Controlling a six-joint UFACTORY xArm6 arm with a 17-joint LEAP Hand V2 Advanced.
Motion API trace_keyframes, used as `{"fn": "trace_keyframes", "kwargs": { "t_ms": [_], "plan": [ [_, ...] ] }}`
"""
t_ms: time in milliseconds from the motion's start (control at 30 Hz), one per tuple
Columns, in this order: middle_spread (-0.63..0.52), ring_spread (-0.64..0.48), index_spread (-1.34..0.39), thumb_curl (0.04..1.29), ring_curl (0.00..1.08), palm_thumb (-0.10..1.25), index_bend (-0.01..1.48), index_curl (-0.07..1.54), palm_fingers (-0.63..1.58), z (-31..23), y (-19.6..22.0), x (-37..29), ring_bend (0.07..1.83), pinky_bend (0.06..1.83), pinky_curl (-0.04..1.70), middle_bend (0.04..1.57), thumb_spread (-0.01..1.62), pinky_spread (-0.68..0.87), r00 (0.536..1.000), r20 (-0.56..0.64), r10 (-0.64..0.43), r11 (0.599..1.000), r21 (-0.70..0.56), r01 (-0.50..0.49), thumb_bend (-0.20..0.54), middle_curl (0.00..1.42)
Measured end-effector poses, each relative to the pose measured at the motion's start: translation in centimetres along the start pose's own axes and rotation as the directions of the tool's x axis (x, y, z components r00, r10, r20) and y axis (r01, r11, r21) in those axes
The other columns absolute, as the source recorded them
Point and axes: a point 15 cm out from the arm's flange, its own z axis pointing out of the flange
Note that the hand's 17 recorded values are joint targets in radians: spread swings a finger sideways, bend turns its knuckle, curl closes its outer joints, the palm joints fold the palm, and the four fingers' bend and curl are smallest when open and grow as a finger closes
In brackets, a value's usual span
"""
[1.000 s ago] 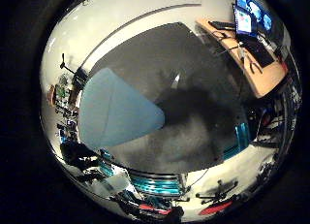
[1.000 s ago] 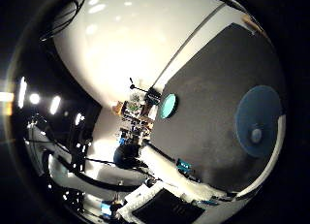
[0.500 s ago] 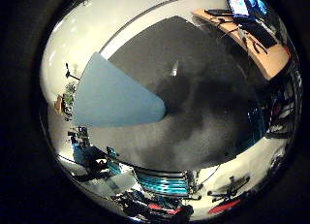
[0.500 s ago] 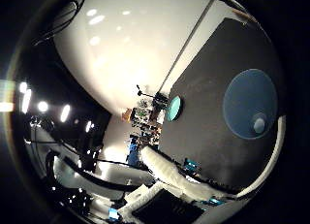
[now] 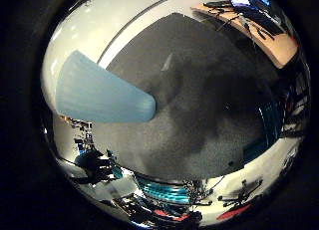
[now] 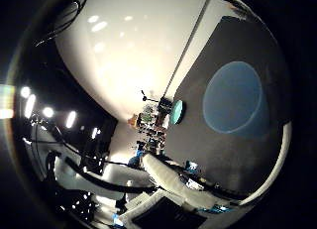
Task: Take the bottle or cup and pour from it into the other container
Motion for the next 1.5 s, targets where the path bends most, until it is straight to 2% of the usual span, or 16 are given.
{"fn": "trace_keyframes", "kwargs": {
  "t_ms": [567,1100,1500],
  "plan": [
    [0.08,0.18,-0.25,0.29,0.23,0.4,0.14,0.24,0.1,2.6,1.9,3.9,0.51,0.63,0.26,0.3,0.98,0.43,0.996,0.08,0.048,0.999,-0.006,-0.048,-0.028,0.33],
    [0.08,0.18,-0.21,0.29,0.23,0.41,0.15,0.25,0.13,4.9,1.8,4.0,0.53,0.62,0.26,0.31,0.97,0.42,0.992,0.116,0.052,0.998,-0.041,-0.047,-0.028,0.33],
    [0.07,0.13,-0.15,0.3,0.22,0.44,0.16,0.28,0.19,7.9,1.9,2.5,0.52,0.55,0.24,0.31,0.97,0.38,0.982,0.183,0.054,0.994,-0.105,-0.035,-0.027,0.33]
  ]
}}
